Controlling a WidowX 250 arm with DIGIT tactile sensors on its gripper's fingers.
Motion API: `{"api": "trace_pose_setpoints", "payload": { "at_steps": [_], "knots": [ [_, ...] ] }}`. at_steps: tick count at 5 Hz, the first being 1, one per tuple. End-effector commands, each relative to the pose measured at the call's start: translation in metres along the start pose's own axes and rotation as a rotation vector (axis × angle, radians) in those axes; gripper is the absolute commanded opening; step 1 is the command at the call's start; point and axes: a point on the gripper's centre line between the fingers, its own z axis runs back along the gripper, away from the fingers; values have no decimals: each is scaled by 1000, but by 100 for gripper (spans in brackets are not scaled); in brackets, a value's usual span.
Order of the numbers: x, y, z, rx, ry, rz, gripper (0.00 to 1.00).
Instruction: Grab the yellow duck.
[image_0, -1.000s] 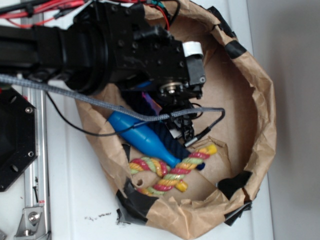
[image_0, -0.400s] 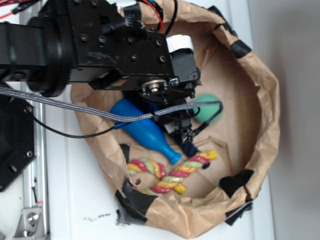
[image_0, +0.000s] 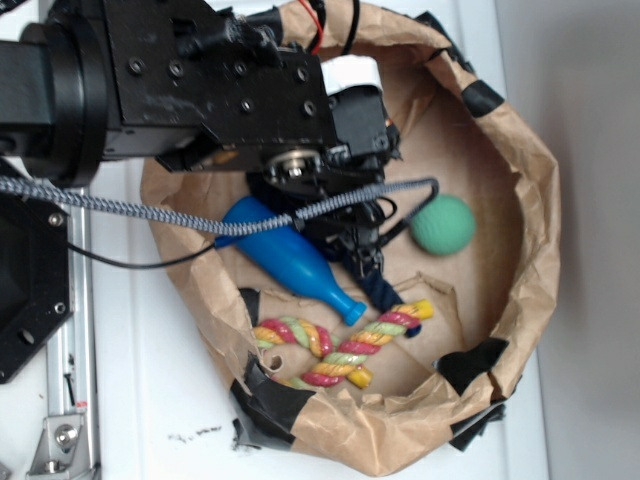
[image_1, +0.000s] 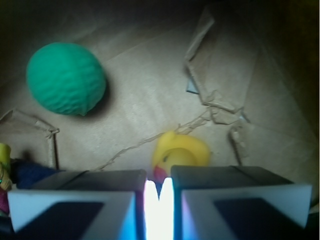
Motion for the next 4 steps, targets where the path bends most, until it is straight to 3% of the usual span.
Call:
{"api": "trace_pose_setpoints", "payload": {
  "at_steps": [1, 2, 3, 4],
  "knots": [
    [10, 14, -1, -13, -6, 42, 100],
    [3, -1, -18, -66, 40, 9, 100],
    [-8, -13, -36, -59, 86, -3, 0],
    [-13, -16, -49, -35, 104, -21, 0]
  ]
}}
